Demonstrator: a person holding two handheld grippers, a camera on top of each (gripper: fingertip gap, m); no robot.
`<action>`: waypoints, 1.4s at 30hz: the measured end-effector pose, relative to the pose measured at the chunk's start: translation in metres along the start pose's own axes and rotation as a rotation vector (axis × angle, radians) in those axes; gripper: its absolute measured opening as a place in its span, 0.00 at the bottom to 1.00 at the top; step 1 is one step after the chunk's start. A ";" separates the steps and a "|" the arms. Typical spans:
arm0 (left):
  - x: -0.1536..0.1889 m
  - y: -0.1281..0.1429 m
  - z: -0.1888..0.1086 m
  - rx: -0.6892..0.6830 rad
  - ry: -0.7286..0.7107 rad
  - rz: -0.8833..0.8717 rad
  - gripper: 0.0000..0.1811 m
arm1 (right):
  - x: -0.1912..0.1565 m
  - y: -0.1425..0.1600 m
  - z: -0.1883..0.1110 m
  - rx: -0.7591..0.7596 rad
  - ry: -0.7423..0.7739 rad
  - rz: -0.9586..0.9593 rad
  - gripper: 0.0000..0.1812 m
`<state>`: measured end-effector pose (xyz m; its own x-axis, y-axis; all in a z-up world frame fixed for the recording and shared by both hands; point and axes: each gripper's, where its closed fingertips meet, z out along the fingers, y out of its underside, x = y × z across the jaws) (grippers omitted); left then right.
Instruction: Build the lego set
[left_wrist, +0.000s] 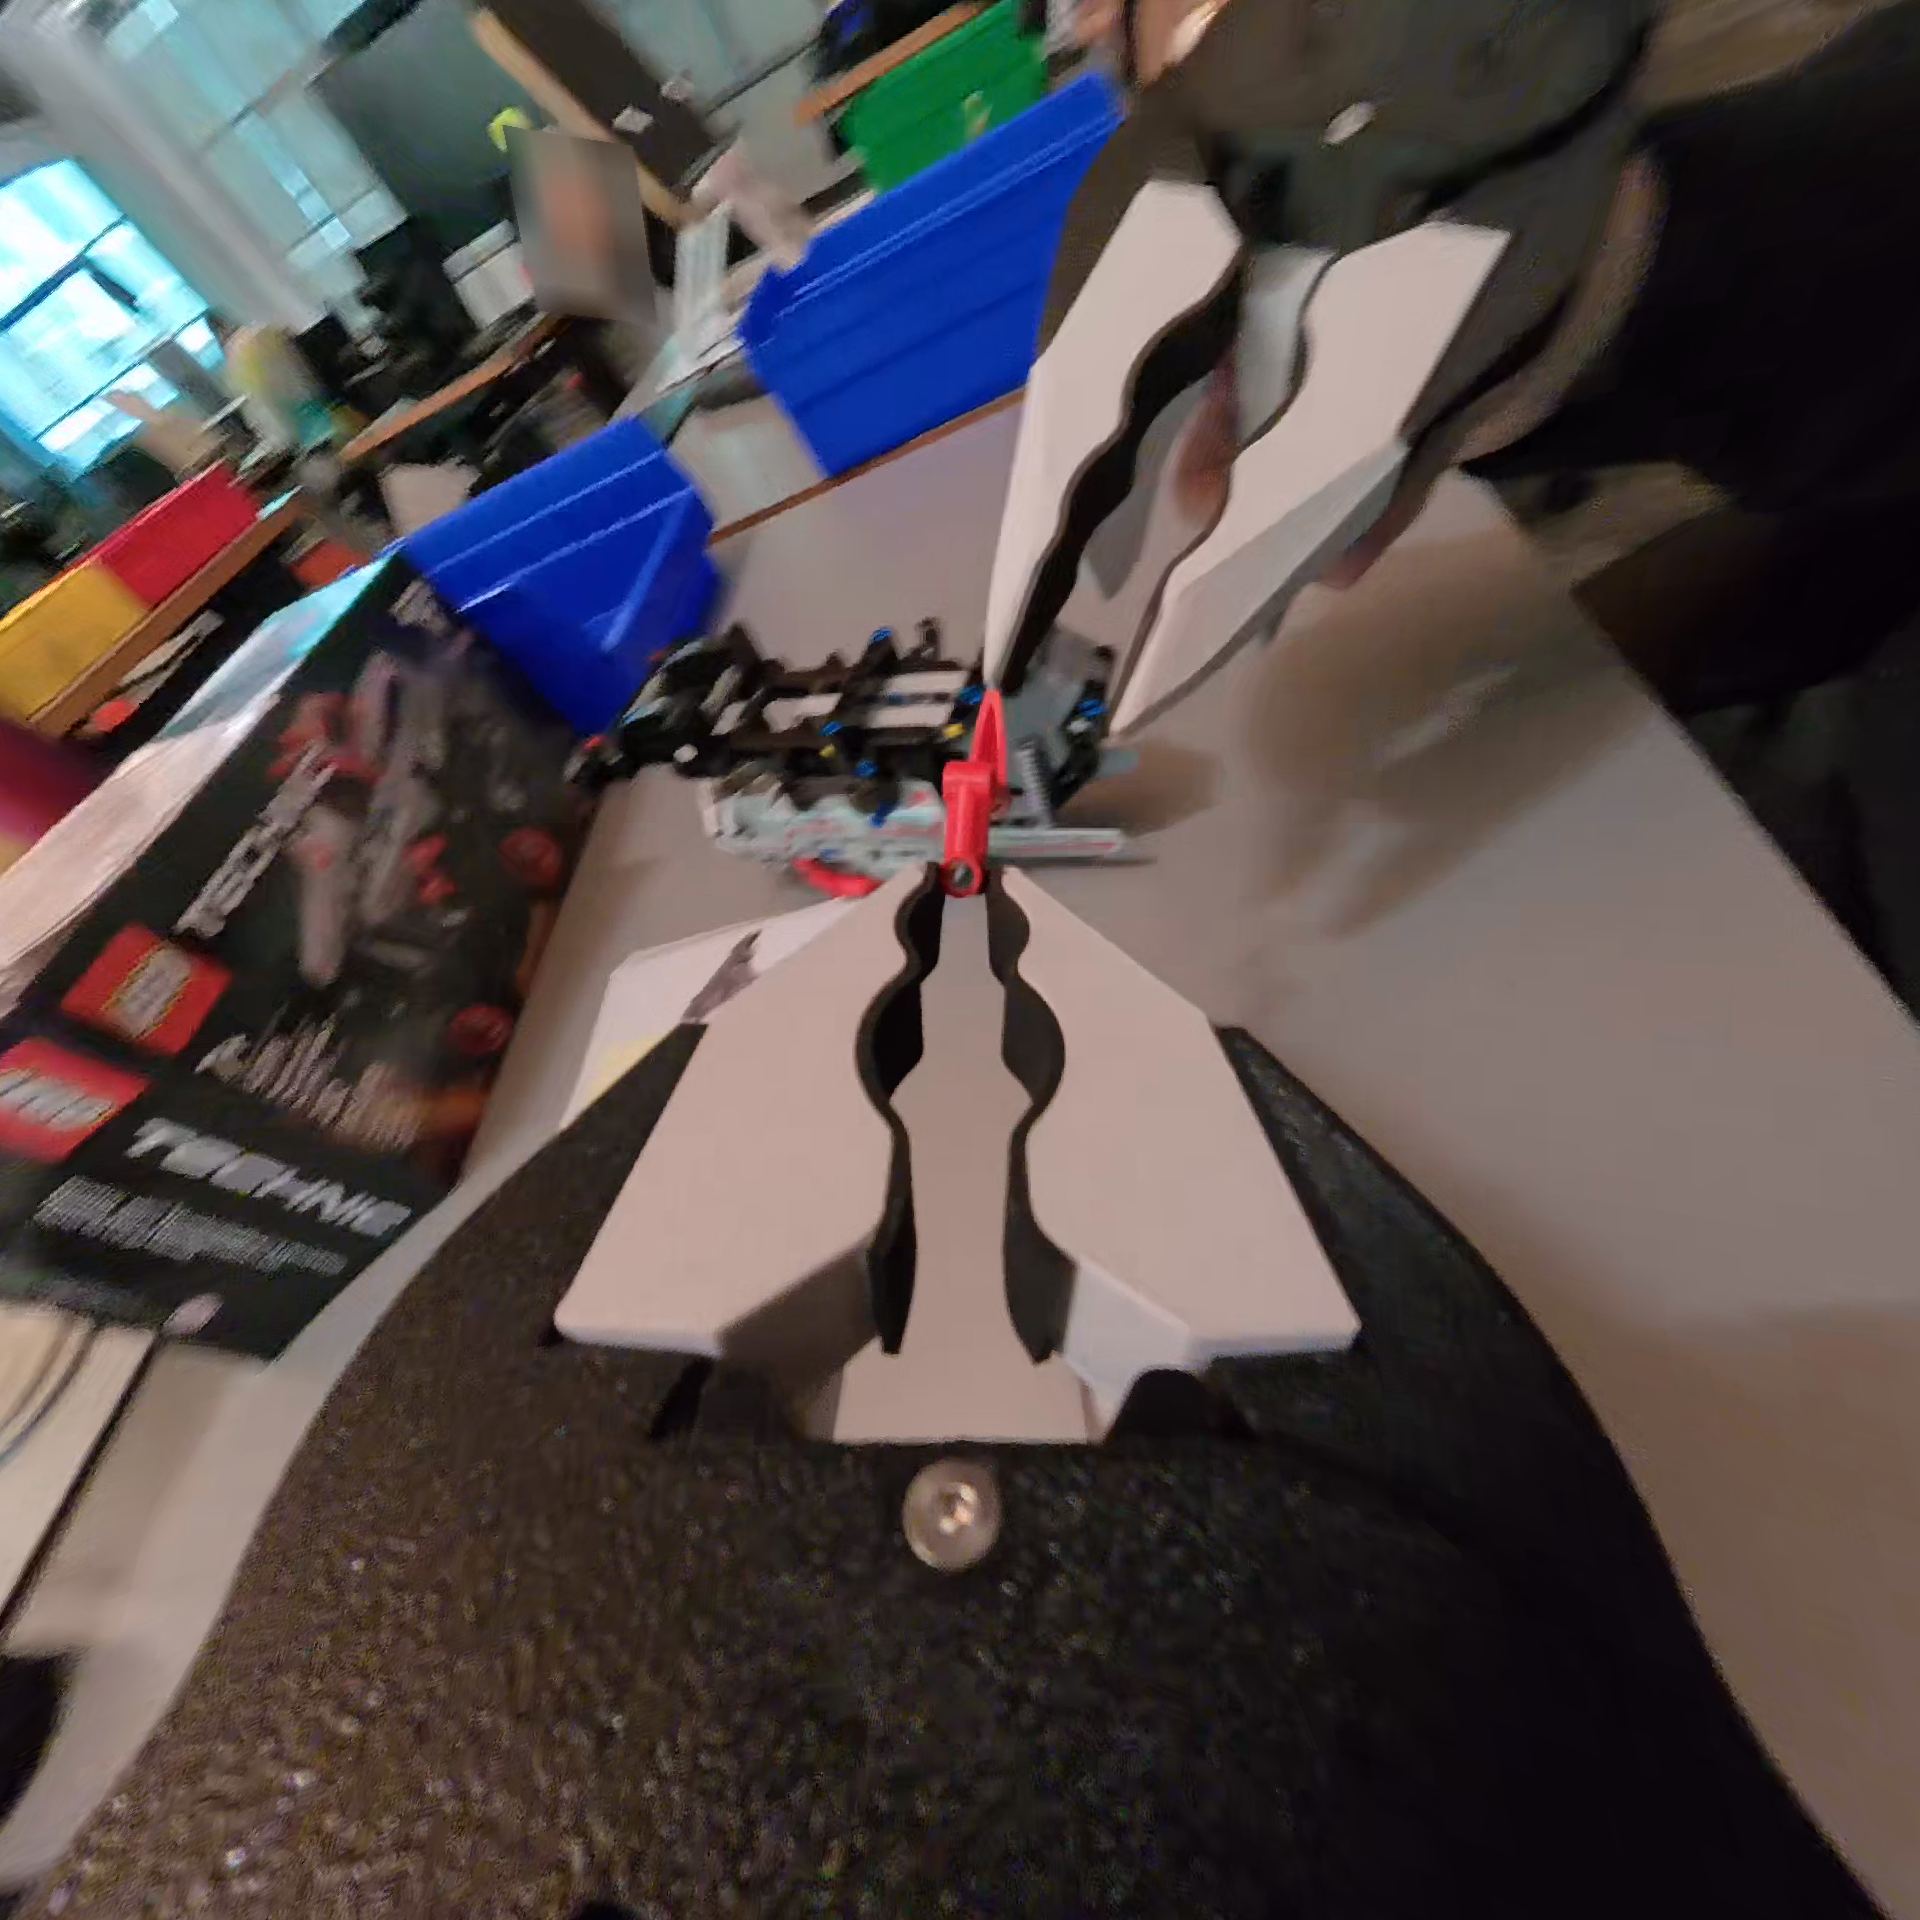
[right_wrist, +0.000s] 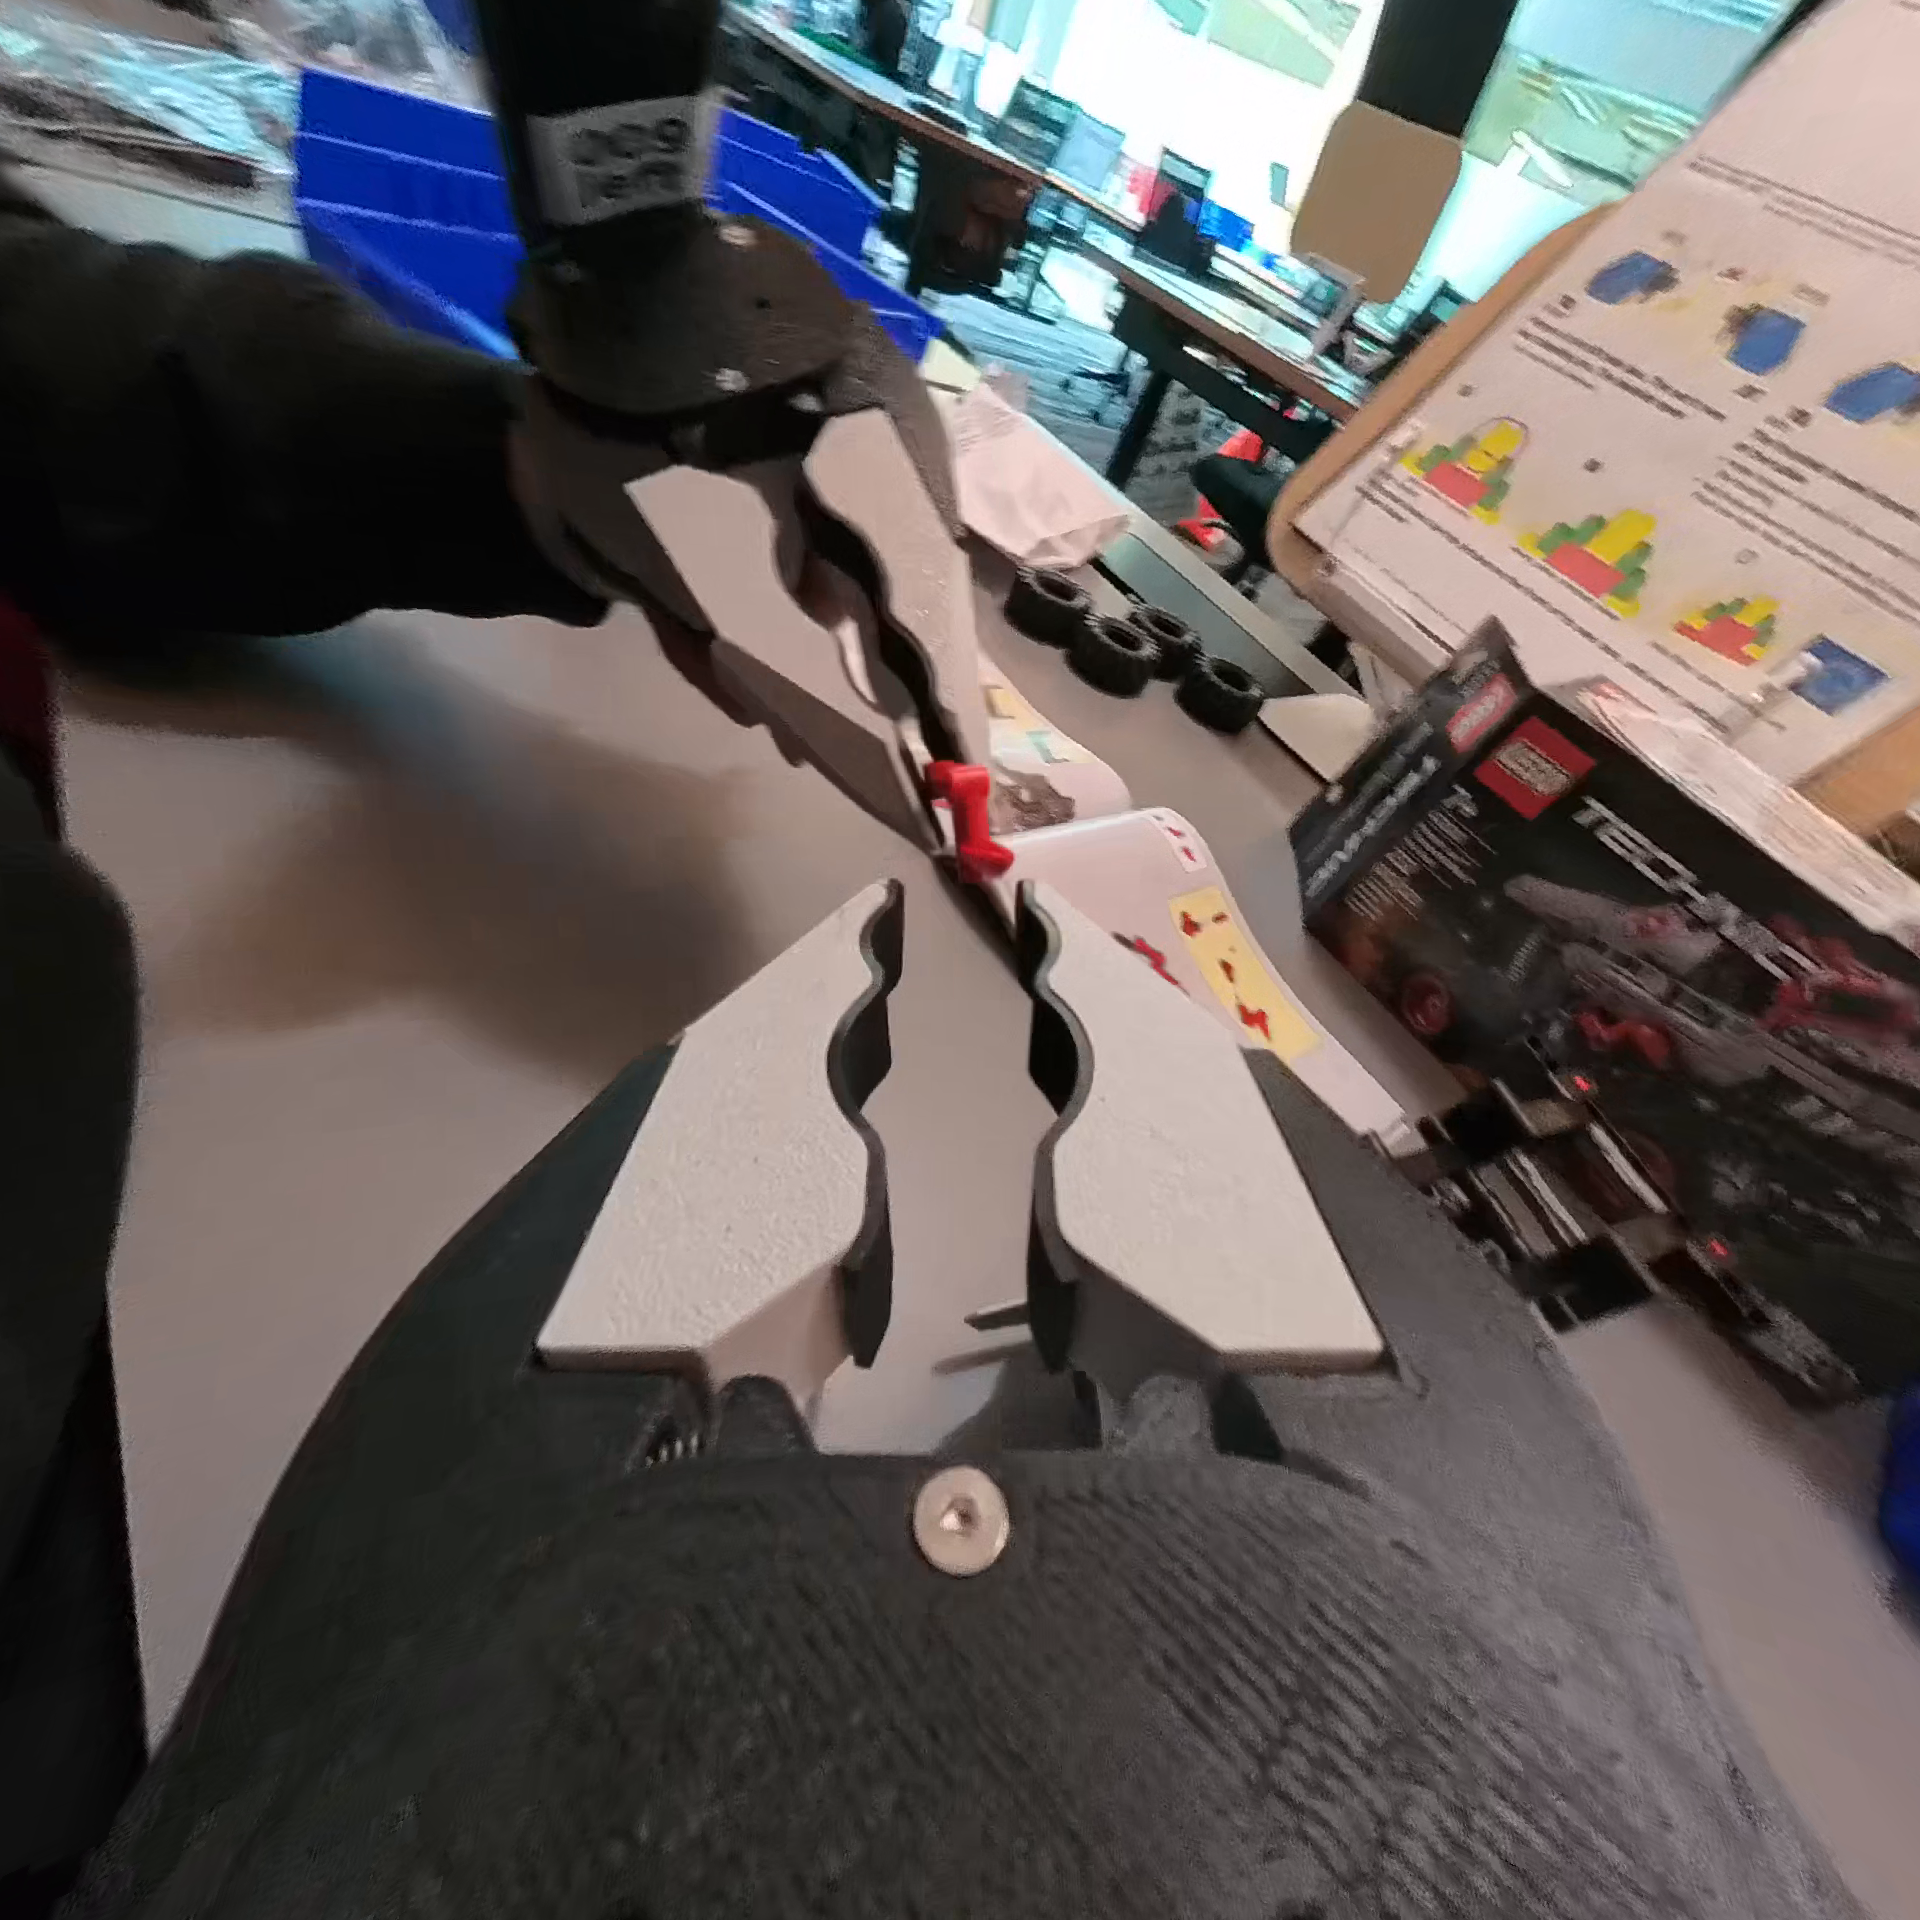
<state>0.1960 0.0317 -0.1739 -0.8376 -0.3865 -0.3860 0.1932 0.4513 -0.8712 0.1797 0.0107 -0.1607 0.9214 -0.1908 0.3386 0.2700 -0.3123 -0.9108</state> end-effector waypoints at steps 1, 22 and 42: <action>-0.007 0.002 -0.001 -0.029 -0.062 0.002 0.03 | 0.006 0.000 -0.001 -0.012 0.039 0.026 0.12; -0.022 -0.036 -0.020 -0.177 -0.793 0.912 0.02 | 0.010 -0.041 0.016 0.388 -0.091 0.958 0.08; -0.001 -0.004 0.002 -0.110 -0.319 0.345 0.08 | 0.010 0.014 0.014 -0.177 0.178 0.393 0.03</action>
<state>0.1967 0.0285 -0.1709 -0.5322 -0.4187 -0.7359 0.3630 0.6724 -0.6451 0.1965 0.0179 -0.1732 0.8778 -0.4784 0.0248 -0.1565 -0.3351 -0.9291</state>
